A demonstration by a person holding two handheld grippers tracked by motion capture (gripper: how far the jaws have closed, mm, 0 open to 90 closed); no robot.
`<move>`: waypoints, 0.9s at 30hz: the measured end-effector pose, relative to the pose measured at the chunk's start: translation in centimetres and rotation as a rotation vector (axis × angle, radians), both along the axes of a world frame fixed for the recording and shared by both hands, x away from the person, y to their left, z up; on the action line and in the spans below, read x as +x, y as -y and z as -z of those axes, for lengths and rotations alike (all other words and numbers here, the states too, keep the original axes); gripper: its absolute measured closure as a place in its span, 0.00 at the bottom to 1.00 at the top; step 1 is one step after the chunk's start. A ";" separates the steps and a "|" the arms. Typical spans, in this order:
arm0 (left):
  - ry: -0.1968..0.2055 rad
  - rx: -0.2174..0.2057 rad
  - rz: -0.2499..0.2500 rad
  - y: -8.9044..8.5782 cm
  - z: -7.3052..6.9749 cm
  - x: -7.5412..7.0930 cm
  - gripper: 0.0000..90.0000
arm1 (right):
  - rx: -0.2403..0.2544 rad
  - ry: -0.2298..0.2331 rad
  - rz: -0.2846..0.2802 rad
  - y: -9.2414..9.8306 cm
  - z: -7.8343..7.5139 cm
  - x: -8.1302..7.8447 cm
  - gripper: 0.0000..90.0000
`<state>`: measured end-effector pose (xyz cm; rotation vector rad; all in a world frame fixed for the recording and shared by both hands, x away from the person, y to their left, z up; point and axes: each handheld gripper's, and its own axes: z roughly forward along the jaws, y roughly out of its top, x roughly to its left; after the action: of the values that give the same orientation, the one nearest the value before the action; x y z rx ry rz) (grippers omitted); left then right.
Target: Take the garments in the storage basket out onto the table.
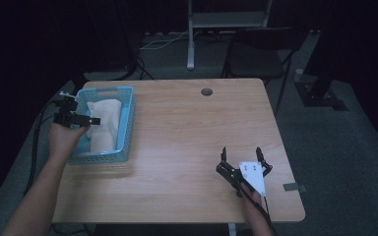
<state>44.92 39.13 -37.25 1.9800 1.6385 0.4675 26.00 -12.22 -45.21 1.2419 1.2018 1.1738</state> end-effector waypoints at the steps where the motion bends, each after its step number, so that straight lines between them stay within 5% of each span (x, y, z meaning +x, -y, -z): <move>1: -0.006 0.028 0.001 0.1 0.0 0.2 0.03 | 0.000 0.000 0.000 0.0 0.0 0.0 0.00; 3: -0.016 0.082 0.008 0.4 -0.2 0.6 0.03 | 0.001 0.000 0.001 0.0 0.0 0.0 0.00; 6: -0.002 0.054 0.001 0.5 -0.5 0.9 0.03 | 0.001 0.000 0.002 0.0 0.0 0.0 0.00; 9: -0.019 0.117 -0.001 0.9 -0.4 1.4 0.03 | -0.001 0.000 0.000 0.0 0.0 0.0 0.00; 15: -0.043 0.084 -0.019 1.0 0.0 2.5 0.03 | -0.002 0.001 0.001 0.0 0.0 0.0 0.00; 21: -0.120 0.024 -0.018 0.7 1.3 3.3 0.03 | -0.003 0.002 -0.002 0.0 0.0 0.0 0.00; 27: -0.123 0.023 -0.020 1.1 1.9 3.8 0.03 | -0.003 0.002 -0.001 0.0 0.0 0.0 0.01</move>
<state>48.67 38.04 -39.15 2.0469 1.7356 0.3803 25.99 -12.21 -45.21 1.2384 1.2026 1.1734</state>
